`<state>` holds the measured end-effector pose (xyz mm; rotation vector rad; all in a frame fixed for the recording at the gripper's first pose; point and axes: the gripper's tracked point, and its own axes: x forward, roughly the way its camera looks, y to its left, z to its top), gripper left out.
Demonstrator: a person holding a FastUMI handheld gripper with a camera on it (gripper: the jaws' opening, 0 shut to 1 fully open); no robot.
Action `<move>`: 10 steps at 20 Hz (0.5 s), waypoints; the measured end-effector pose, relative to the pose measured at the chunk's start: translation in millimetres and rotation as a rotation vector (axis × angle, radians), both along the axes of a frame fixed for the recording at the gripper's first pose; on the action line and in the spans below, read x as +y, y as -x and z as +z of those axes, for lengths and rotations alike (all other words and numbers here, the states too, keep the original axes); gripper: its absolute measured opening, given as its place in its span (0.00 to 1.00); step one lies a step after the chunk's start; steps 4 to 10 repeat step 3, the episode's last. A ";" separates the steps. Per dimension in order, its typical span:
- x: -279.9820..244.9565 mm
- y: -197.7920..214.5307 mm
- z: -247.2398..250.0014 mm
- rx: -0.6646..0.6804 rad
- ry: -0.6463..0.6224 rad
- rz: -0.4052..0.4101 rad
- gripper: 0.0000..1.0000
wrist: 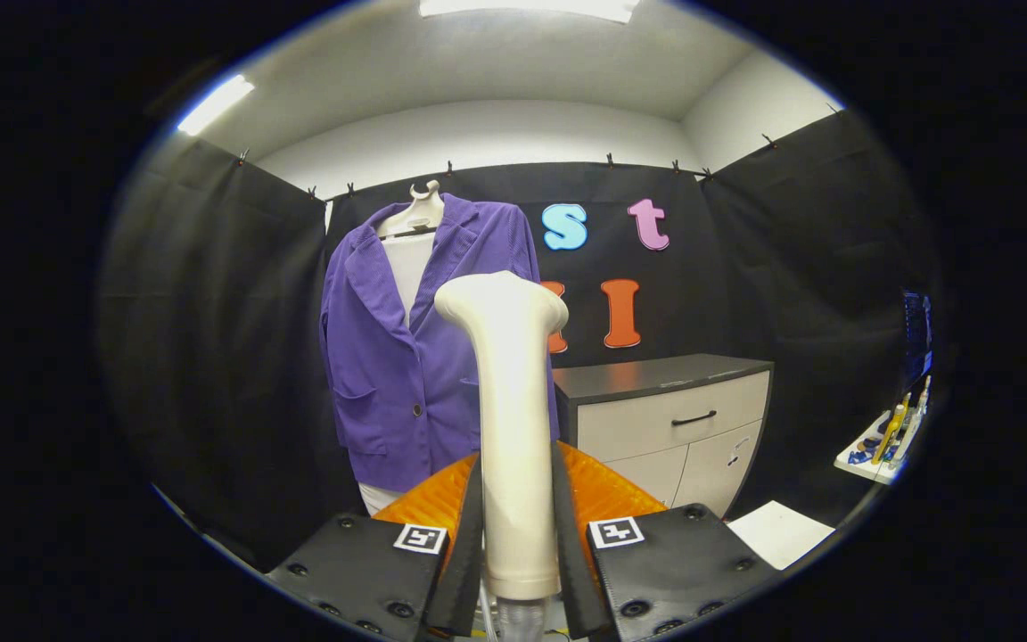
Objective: Iron the clothes twice with a garment steamer, once on the left side and once on the right side.
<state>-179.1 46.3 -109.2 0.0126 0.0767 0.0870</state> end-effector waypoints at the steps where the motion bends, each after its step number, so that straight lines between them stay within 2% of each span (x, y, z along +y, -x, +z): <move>1: 0.3 0.2 0.7 -0.001 0.000 0.000 0.45; 10: 0.2 -0.1 1.5 -0.004 0.002 -0.001 0.44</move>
